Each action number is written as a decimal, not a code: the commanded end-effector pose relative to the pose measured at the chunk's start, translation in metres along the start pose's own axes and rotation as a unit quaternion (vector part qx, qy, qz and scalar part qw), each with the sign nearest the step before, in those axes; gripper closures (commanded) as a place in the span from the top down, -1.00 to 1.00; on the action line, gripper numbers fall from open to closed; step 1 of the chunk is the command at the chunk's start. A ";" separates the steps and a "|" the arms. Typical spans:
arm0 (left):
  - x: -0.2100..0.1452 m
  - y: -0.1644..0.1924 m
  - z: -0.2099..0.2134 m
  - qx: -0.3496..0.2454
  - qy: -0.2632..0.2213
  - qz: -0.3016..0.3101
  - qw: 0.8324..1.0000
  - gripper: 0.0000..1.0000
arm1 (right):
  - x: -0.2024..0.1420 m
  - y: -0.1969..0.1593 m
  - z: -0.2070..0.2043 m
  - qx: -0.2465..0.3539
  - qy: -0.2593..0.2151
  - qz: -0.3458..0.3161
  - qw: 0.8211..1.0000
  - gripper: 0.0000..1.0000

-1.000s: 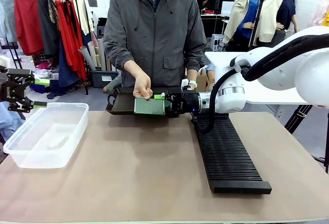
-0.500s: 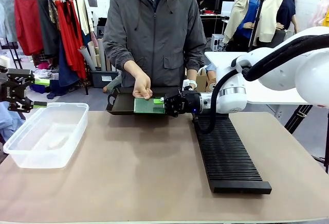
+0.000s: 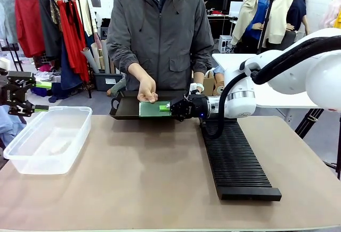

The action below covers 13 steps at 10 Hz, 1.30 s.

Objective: Sort PCBs into racks and boxes based on the side picked up.
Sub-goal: Pick up the Blank PCB handed by the Human, then if the short side of the Blank PCB is picked up, insert it into the PCB Rack ; if the long side is picked up, place it in the Organizing box.

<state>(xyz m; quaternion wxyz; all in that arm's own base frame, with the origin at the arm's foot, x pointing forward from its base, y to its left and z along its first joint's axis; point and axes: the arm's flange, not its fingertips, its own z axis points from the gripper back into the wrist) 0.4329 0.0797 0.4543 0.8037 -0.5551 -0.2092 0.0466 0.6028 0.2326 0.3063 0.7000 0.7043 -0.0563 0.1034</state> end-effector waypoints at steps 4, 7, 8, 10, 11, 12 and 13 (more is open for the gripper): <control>0.000 -0.001 0.001 -0.004 0.001 0.000 1.000 1.00 | 0.000 0.000 0.001 -0.001 -0.001 0.001 1.000 -1.00; 0.000 -0.001 0.001 -0.004 0.001 0.000 1.000 1.00 | 0.000 0.000 0.001 -0.001 -0.001 0.001 1.000 -1.00; 0.000 -0.001 0.001 -0.004 0.001 0.000 1.000 1.00 | 0.000 0.000 0.001 -0.001 -0.001 0.001 1.000 -1.00; 0.000 -0.001 0.001 -0.004 0.001 0.000 1.000 1.00 | 0.000 0.000 0.001 -0.001 -0.001 0.001 1.000 -1.00; 0.000 -0.001 0.001 -0.004 0.001 0.000 1.000 1.00 | 0.000 0.000 0.001 -0.001 -0.001 0.001 1.000 -1.00; 0.000 -0.001 0.001 -0.004 0.001 0.000 1.000 1.00 | 0.000 0.000 0.001 -0.001 -0.001 0.001 1.000 -1.00; 0.000 -0.001 0.001 -0.004 0.001 0.000 1.000 1.00 | 0.000 0.000 0.001 -0.001 -0.001 0.001 1.000 -1.00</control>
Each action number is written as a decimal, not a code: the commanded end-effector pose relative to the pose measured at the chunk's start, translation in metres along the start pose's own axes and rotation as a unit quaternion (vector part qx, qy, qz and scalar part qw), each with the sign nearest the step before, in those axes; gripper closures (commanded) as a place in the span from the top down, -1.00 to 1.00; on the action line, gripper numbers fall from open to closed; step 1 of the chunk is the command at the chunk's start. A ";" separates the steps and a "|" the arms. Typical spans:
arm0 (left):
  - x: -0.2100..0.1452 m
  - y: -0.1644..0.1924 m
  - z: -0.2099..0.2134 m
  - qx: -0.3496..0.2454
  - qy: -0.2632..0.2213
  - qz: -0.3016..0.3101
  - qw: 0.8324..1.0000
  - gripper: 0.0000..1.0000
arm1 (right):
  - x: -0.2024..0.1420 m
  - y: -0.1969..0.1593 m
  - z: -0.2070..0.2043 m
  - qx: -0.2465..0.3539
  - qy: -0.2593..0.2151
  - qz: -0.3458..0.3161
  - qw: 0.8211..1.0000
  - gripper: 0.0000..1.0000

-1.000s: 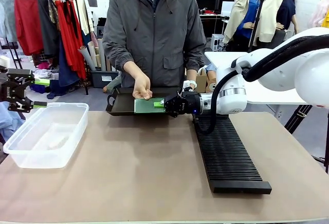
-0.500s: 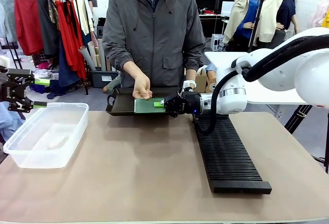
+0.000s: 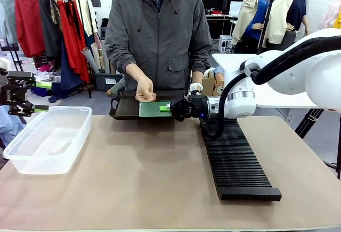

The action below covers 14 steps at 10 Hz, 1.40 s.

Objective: Sort PCBs into racks and boxes based on the side picked up.
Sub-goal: If the short side of the Blank PCB is picked up, insert it into the PCB Rack ; if the long side is picked up, place it in the Organizing box.

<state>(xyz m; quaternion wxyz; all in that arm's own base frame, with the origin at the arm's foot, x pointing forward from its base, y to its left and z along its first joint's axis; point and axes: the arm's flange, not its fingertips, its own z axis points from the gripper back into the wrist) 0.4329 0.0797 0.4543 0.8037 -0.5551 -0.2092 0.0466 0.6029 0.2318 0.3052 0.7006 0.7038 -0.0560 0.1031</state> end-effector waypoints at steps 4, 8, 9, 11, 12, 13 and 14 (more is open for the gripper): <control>0.000 -0.001 0.001 -0.004 0.001 0.000 1.000 1.00 | 0.001 0.002 0.000 0.000 -0.001 0.001 1.000 -1.00; 0.000 -0.001 0.001 -0.004 0.001 0.000 1.000 1.00 | 0.001 0.002 0.000 0.000 -0.001 0.001 1.000 -1.00; 0.000 -0.001 0.001 -0.004 0.001 0.000 1.000 1.00 | 0.001 0.002 0.000 0.000 -0.001 0.001 1.000 -1.00; 0.000 -0.001 0.001 -0.004 0.001 0.000 1.000 1.00 | 0.001 0.002 0.000 0.000 -0.001 0.001 1.000 -1.00; 0.000 -0.001 0.001 -0.004 0.001 0.000 1.000 1.00 | 0.001 0.002 0.000 0.000 -0.001 0.001 1.000 -1.00; 0.000 -0.001 0.001 -0.004 0.001 0.000 1.000 1.00 | 0.001 0.002 0.000 0.000 -0.001 0.001 1.000 -1.00; 0.000 -0.001 0.001 -0.004 0.001 0.000 1.000 1.00 | 0.001 0.002 0.000 0.000 -0.001 0.001 1.000 -1.00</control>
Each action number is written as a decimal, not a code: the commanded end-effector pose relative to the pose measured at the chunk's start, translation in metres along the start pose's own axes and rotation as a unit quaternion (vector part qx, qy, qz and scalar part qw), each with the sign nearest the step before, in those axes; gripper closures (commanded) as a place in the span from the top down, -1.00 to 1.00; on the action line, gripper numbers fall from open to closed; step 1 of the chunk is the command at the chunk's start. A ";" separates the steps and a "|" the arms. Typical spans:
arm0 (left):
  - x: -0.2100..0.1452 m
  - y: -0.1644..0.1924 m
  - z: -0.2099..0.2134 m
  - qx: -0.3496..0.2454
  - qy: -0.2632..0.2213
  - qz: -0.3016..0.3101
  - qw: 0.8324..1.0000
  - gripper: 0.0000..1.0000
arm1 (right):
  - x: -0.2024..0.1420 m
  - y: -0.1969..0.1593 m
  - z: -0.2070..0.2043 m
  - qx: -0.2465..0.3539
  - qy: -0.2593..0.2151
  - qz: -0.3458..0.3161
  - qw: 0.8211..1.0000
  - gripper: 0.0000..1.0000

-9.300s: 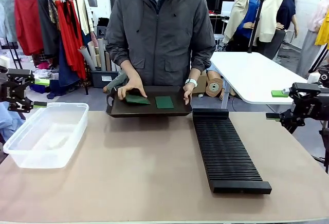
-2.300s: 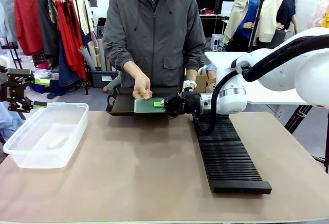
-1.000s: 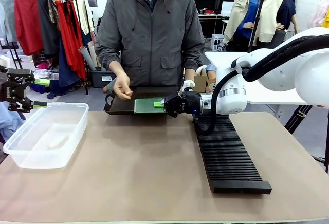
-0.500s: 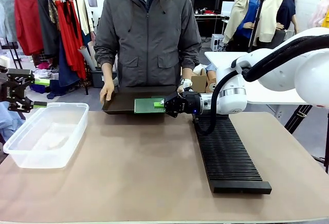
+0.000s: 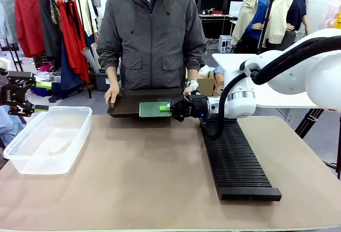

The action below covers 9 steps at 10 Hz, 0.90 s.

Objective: Sort PCBs into racks and boxes based on the side picked up.
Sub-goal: If the short side of the Blank PCB is picked up, insert it into the PCB Rack ; if the long side is picked up, place it in the Organizing box.

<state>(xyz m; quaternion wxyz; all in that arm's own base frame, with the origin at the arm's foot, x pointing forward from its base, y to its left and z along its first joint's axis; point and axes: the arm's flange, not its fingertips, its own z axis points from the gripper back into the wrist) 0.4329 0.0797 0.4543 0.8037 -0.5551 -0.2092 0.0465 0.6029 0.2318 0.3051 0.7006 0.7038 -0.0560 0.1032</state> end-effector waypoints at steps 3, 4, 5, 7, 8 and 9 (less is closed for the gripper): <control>0.000 -0.001 0.001 -0.004 0.001 0.000 1.000 1.00 | 0.001 0.002 0.000 0.000 -0.001 0.001 1.000 -1.00; 0.000 -0.001 0.001 -0.004 0.001 0.000 1.000 1.00 | 0.001 0.002 0.000 0.000 -0.001 0.001 1.000 -1.00; 0.000 -0.001 0.001 -0.004 0.001 0.000 1.000 1.00 | 0.001 0.002 0.000 0.000 -0.001 0.001 1.000 -1.00; 0.000 -0.001 0.001 -0.004 0.001 0.000 1.000 1.00 | -0.001 0.009 0.020 -0.001 0.001 0.036 0.999 -1.00; 0.000 -0.001 0.001 -0.004 0.001 0.000 1.000 1.00 | -0.003 0.016 0.040 -0.002 0.001 0.050 0.999 -1.00; 0.000 -0.001 0.001 -0.004 0.001 0.000 1.000 1.00 | -0.006 0.021 0.059 -0.002 -0.005 0.053 0.999 -1.00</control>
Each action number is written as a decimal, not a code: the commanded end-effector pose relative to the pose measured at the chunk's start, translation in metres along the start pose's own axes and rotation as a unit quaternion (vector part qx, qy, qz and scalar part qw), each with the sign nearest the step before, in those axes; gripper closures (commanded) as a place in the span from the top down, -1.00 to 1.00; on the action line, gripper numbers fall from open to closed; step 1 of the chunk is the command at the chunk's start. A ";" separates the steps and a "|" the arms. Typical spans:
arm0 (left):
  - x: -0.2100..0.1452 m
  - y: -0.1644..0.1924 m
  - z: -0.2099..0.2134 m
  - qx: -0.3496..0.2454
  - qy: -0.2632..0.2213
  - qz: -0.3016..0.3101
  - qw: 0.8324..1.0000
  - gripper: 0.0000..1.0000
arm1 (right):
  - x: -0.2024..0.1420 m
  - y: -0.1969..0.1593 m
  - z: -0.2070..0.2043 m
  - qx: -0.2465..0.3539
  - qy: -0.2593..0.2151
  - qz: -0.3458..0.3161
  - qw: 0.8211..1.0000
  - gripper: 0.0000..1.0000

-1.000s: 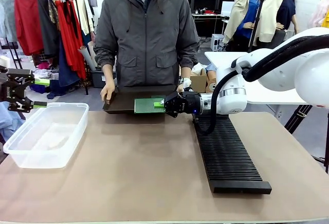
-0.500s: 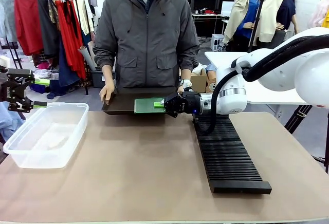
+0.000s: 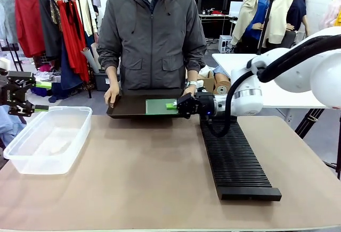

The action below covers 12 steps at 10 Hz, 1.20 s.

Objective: Sort PCBs into racks and boxes based on the side picked up.
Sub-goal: If the short side of the Blank PCB is picked up, insert it into the PCB Rack ; if the long side is picked up, place it in the Organizing box.

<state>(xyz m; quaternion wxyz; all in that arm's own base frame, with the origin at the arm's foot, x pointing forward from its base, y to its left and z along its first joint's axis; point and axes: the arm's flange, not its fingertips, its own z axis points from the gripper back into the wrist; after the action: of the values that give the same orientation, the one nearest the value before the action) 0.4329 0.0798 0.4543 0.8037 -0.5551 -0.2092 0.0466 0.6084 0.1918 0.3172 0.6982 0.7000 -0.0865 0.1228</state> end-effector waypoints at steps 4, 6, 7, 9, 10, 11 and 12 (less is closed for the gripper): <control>0.000 -0.001 0.001 -0.004 0.001 0.000 1.000 1.00 | -0.028 0.017 0.114 -0.030 -0.034 0.034 0.998 -1.00; 0.000 -0.001 0.001 -0.004 0.001 0.000 1.000 1.00 | -0.034 0.023 0.154 -0.041 -0.045 0.061 0.996 -1.00; 0.000 -0.001 0.001 -0.004 0.001 0.000 1.000 1.00 | -0.036 0.024 0.166 -0.045 -0.045 0.083 0.994 -1.00; 0.000 -0.001 0.001 -0.004 0.001 0.000 1.000 1.00 | -0.038 0.023 0.190 -0.046 -0.023 0.171 0.984 -1.00; 0.000 -0.001 0.001 -0.004 0.001 0.000 1.000 1.00 | -0.038 0.019 0.198 -0.069 -0.013 0.225 0.972 -1.00; 0.000 -0.001 0.001 -0.004 0.001 0.000 1.000 1.00 | -0.038 0.015 0.204 -0.068 -0.006 0.255 0.964 -1.00; 0.000 -0.001 0.001 -0.004 0.001 0.000 1.000 1.00 | -0.039 0.008 0.209 -0.072 0.003 0.288 0.955 -1.00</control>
<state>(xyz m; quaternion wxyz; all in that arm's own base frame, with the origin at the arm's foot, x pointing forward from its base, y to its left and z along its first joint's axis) 0.4328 0.0802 0.4543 0.8037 -0.5550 -0.2094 0.0469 0.5766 -0.0144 0.3208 0.6949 0.6047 -0.2709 0.2794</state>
